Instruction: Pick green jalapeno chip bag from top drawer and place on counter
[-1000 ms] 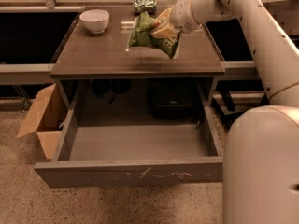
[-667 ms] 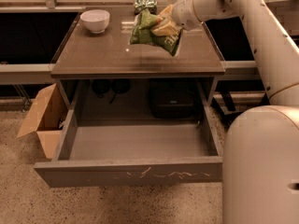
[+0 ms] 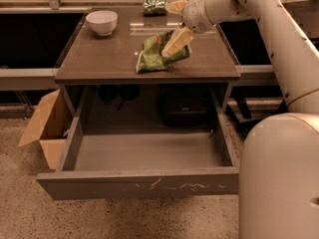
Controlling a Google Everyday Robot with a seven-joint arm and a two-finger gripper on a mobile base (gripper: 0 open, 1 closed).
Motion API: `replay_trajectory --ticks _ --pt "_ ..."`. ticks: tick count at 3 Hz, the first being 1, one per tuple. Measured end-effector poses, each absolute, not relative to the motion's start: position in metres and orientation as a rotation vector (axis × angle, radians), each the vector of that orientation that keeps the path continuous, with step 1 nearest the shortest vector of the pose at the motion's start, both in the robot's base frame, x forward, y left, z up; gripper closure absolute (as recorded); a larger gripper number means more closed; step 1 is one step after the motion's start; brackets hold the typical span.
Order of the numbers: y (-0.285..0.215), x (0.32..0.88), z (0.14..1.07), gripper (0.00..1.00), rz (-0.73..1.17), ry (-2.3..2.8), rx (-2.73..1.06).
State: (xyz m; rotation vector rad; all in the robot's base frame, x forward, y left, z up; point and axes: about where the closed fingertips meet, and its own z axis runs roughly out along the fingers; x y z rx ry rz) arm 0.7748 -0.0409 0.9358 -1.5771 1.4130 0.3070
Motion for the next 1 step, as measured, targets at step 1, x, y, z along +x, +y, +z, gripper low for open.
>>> replay_trajectory --ticks 1 --pt "-0.0496 0.7598 0.9561 0.0 0.285 1.375 -1.547"
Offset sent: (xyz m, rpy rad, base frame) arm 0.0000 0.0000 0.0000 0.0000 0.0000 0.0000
